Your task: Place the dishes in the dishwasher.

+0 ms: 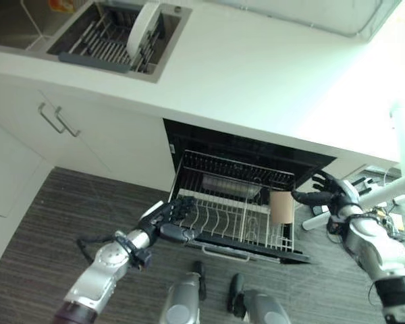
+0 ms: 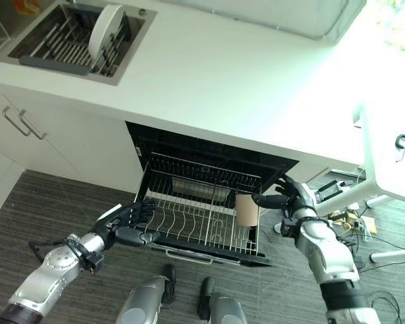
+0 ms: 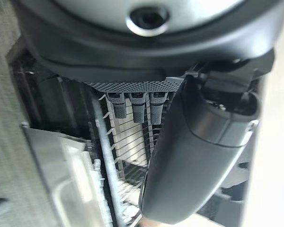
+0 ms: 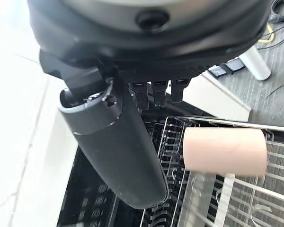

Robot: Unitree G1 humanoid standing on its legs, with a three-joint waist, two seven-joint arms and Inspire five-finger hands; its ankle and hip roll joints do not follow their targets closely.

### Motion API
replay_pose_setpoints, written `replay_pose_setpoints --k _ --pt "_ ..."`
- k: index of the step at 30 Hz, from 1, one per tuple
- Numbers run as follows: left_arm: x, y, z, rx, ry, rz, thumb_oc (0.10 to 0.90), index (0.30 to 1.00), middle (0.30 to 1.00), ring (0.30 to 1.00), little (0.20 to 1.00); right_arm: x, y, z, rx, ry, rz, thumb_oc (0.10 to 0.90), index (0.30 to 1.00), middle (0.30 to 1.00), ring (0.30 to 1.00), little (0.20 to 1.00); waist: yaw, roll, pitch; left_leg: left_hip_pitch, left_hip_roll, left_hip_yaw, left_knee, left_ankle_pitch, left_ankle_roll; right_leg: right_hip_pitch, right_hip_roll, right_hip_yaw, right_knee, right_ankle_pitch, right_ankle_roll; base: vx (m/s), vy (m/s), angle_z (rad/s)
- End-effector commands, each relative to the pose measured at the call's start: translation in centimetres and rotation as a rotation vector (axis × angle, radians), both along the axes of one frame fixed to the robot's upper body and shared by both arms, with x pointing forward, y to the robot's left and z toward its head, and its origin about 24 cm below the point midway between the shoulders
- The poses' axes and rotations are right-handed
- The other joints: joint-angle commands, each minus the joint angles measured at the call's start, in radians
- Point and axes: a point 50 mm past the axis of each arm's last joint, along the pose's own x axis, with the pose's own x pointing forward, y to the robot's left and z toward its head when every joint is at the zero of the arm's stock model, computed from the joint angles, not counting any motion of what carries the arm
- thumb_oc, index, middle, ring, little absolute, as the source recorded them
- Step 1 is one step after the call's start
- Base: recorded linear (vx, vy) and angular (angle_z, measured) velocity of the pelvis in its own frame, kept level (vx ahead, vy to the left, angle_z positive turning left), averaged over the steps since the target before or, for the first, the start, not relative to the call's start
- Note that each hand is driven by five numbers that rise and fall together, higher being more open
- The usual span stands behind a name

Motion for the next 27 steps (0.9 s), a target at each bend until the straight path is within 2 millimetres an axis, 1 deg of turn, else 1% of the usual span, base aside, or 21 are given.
replay_pose_setpoints --k 1,4,5,7,8,9,11,12,14,15,17,19,21,22,23,25,26,27 --pt "0.0 -0.9 6.8 -0.172 -0.469 0.039 0.800 0.900 0.900 0.900 0.900 -0.3 -1.3 3.4 -0.075 -0.239 0.004 0.800 0.900 0.900 0.900 0.900 -0.016 0.016 -0.115 0.067 0.047 -0.017 -0.064 -0.090 -0.076 -0.038 -0.039 -0.026 0.054 -0.059 0.097 0.01 0.128 -0.01" --pt "-0.9 0.3 8.1 -0.215 -0.586 0.121 0.800 0.900 0.900 0.900 0.900 -2.5 -1.3 3.1 -0.005 -0.316 -0.023 0.800 0.900 0.900 0.900 0.900 -0.036 0.010 -0.129 0.094 0.027 -0.012 -0.064 -0.107 -0.072 -0.028 -0.057 -0.021 0.054 -0.046 0.114 0.04 0.186 0.00" --pt "-1.2 0.6 8.6 -0.221 -0.611 0.130 0.800 0.900 0.900 0.900 0.900 -3.1 -1.3 3.4 0.003 -0.343 -0.026 0.800 0.900 0.900 0.900 0.900 -0.041 0.009 -0.133 0.102 0.020 -0.012 -0.064 -0.112 -0.070 -0.025 -0.065 -0.022 0.054 -0.040 0.123 0.04 0.203 -0.16" --pt "-1.4 0.7 8.8 -0.223 -0.625 0.134 0.800 0.900 0.900 0.900 0.900 -3.5 -1.3 3.5 0.010 -0.356 -0.029 0.800 0.900 0.900 0.900 0.900 -0.044 0.009 -0.135 0.108 0.013 -0.014 -0.064 -0.117 -0.066 -0.020 -0.071 -0.022 0.054 -0.038 0.128 0.03 0.221 -0.24" --pt "-1.3 0.7 10.0 -0.239 -0.658 0.112 0.800 0.900 0.900 0.900 0.900 -4.0 -0.9 5.3 0.009 -0.491 -0.006 0.800 0.900 0.900 0.900 0.900 -0.056 0.032 -0.143 0.145 0.029 -0.009 -0.064 -0.130 -0.048 0.056 -0.056 -0.061 0.054 -0.039 0.118 0.00 0.291 -0.20" --pt "-1.1 0.5 10.2 -0.238 -0.664 0.101 0.800 0.900 0.900 0.900 0.900 -3.8 -0.7 5.9 0.006 -0.520 0.002 0.800 0.900 0.900 0.900 0.900 -0.057 0.040 -0.135 0.148 0.040 -0.011 -0.064 -0.122 -0.047 0.069 -0.035 -0.069 0.054 -0.034 0.109 -0.01 0.312 -0.15" --pt "-0.6 0.2 10.5 -0.244 -0.660 0.079 0.800 0.900 0.900 0.900 0.900 -3.5 -0.5 6.9 -0.006 -0.566 0.013 0.800 0.900 0.900 0.900 0.900 -0.059 0.050 -0.129 0.150 0.046 -0.012 -0.064 -0.119 -0.045 0.091 0.003 -0.079 0.054 -0.035 0.098 -0.03 0.049 -0.29" --pt "-0.4 0.0 10.5 -0.248 -0.658 0.071 0.800 0.900 0.900 0.900 0.900 -3.3 -0.3 7.5 -0.031 -0.593 0.011 0.800 0.900 0.900 0.900 0.900 -0.058 0.055 -0.132 0.149 0.042 -0.007 -0.064 -0.120 -0.046 0.103 0.021 -0.092 0.054 -0.035 0.091 -0.04 0.019 -0.38" --pt "-0.3 -0.3 10.5 -0.265 -0.656 0.066 0.800 0.900 0.900 0.900 0.900 -3.1 0.0 8.2 -0.041 -0.620 0.020 0.800 0.900 0.900 0.900 0.900 -0.049 0.058 -0.134 0.154 0.033 0.013 -0.064 -0.126 -0.046 0.097 0.018 -0.135 0.054 -0.041 0.076 -0.05 -0.059 -0.18" --pt "-0.5 -0.4 10.3 -0.269 -0.652 0.062 0.800 0.900 0.900 0.900 0.900 -3.4 -0.2 8.2 -0.048 -0.630 0.015 0.800 0.900 0.900 0.900 0.900 -0.050 0.057 -0.141 0.162 0.020 0.016 -0.064 -0.121 -0.052 0.094 0.021 -0.131 0.054 -0.084 0.050 -0.03 -0.113 -0.03" --pt "-0.8 -0.5 10.1 -0.293 -0.647 0.063 0.800 0.900 0.900 0.900 0.900 -3.7 -0.6 8.4 -0.068 -0.635 0.001 0.800 0.900 0.900 0.900 0.900 -0.058 0.057 -0.149 0.172 0.008 0.018 -0.064 -0.113 -0.062 0.095 0.032 -0.105 0.054 -0.131 0.023 0.00 -0.075 0.16" --pt "-1.0 -0.9 10.1 -0.307 -0.650 0.055 0.800 0.900 0.900 0.900 0.900 -3.9 -0.8 8.8 -0.095 -0.651 -0.006 0.800 0.900 0.900 0.900 0.900 -0.064 0.055 -0.152 0.184 -0.006 0.034 -0.064 -0.105 -0.066 0.097 0.033 -0.090 0.054 -0.147 0.008 0.00 -0.031 0.25" --pt "-1.0 -1.3 10.0 -0.313 -0.644 0.046 0.800 0.900 0.900 0.900 0.900 -4.1 -1.0 9.4 -0.119 -0.677 -0.016 0.800 0.900 0.900 0.900 0.900 -0.072 0.054 -0.153 0.190 -0.008 0.058 -0.064 -0.091 -0.072 0.105 0.028 -0.084 0.054 -0.151 -0.002 0.00 0.000 0.00" --pt "-1.0 -1.5 10.0 -0.319 -0.641 0.043 0.800 0.900 0.900 0.900 0.900 -4.1 -1.1 9.7 -0.128 -0.685 -0.022 0.800 0.900 0.900 0.900 0.900 -0.073 0.053 -0.151 0.190 -0.001 0.065 -0.064 -0.082 -0.076 0.110 0.023 -0.084 0.054 -0.149 -0.005 0.04 0.069 0.16" --pt "-0.9 -1.6 9.9 -0.331 -0.629 0.039 0.800 0.900 0.900 0.900 0.900 -4.1 -1.3 10.2 -0.142 -0.689 -0.032 0.800 0.900 0.900 0.900 0.900 -0.079 0.050 -0.146 0.189 0.033 0.074 -0.064 -0.065 -0.083 0.119 0.013 -0.082 0.054 -0.147 -0.015 0.06 0.107 0.29" --pt "-0.9 -1.6 9.8 -0.343 -0.616 0.040 0.800 0.900 0.900 0.900 0.900 -3.9 -1.4 10.3 -0.146 -0.683 -0.034 0.800 0.900 0.900 0.900 0.900 -0.083 0.047 -0.142 0.191 0.074 0.063 -0.064 -0.050 -0.094 0.126 0.006 -0.069 0.054 -0.148 -0.025 0.06 0.168 0.03" --pt "-1.2 -1.6 9.6 -0.351 -0.608 0.047 0.800 0.900 0.900 0.900 0.900 -3.9 -1.5 10.4 -0.145 -0.677 -0.030 0.800 0.900 0.900 0.900 0.900 -0.084 0.045 -0.145 0.187 0.105 0.033 -0.064 -0.036 -0.112 0.126 0.001 -0.050 0.054 -0.150 -0.027 0.04 0.315 -0.13" --pt "-1.5 -1.5 9.3 -0.357 -0.601 0.060 0.800 0.900 0.900 0.900 0.900 -4.0 -1.5 10.4 -0.150 -0.669 -0.019 0.800 0.900 0.900 0.900 0.900 -0.086 0.048 -0.153 0.178 0.145 -0.005 -0.064 -0.015 -0.135 0.122 -0.002 -0.024 0.054 -0.152 -0.025 0.04 0.471 -0.03"
